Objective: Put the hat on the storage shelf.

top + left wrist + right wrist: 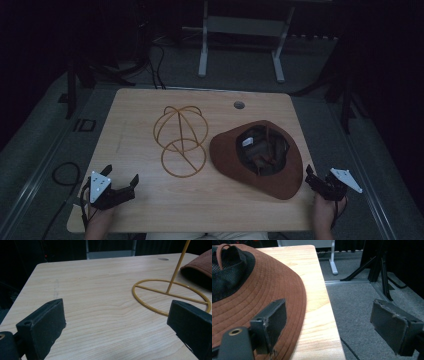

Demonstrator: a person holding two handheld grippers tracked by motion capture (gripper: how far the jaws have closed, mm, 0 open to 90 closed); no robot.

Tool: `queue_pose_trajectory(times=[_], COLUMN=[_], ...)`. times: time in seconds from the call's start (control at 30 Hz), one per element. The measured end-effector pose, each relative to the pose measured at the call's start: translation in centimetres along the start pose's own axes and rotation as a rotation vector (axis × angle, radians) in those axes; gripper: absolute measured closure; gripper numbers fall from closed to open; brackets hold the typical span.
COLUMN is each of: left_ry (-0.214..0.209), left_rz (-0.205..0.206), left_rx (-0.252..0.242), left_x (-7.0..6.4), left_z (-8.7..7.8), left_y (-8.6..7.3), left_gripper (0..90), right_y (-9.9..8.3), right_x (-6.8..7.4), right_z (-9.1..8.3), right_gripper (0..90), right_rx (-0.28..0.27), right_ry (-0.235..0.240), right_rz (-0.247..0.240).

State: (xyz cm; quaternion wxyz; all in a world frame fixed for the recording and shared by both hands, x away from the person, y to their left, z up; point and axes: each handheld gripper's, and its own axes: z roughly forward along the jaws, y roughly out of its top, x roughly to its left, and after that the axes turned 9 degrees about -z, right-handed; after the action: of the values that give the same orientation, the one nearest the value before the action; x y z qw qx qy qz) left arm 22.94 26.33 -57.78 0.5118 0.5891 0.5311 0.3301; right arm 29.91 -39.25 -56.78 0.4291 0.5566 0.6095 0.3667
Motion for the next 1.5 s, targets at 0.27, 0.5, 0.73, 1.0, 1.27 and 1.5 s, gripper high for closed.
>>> queue_pose_trajectory(times=[0.27, 0.5, 0.73, 1.0, 1.27, 1.5], left_ry=[-0.003, -0.004, -0.036, -0.088, -0.129, -0.160], left_rz=[0.010, -0.004, 0.022, -0.023, 0.030, 0.048], left_rx=[-0.014, -0.017, 0.028, 0.098, 0.146, 0.154], left_x=[-0.1, -0.5, -1.0, -1.5, -1.9, -2.2], left_z=[-0.2, -0.4, -0.2, 0.0, -0.3, -0.4], left_y=[0.1, 0.4, 0.4, 0.4, 0.7, 0.8], left_gripper=[2.3, 2.3, 2.4, 2.4, 2.4, 2.4], right_y=[0.1, 1.3, 4.0, 6.6, 9.1, 10.6], right_x=[0.3, 0.8, 1.6, 2.3, 2.8, 3.6], right_z=[0.2, -0.2, -0.8, -0.2, 1.1, 2.8], right_gripper=[13.6, 13.5, 13.6, 13.5, 12.5, 13.3], right_rx=[0.010, 0.068, 0.076, 0.107, 0.143, 0.185], right_ry=[0.006, 0.082, 0.137, 0.197, 0.247, 0.308], right_rz=[-0.037, -0.049, -0.072, -0.110, -0.124, -0.149])
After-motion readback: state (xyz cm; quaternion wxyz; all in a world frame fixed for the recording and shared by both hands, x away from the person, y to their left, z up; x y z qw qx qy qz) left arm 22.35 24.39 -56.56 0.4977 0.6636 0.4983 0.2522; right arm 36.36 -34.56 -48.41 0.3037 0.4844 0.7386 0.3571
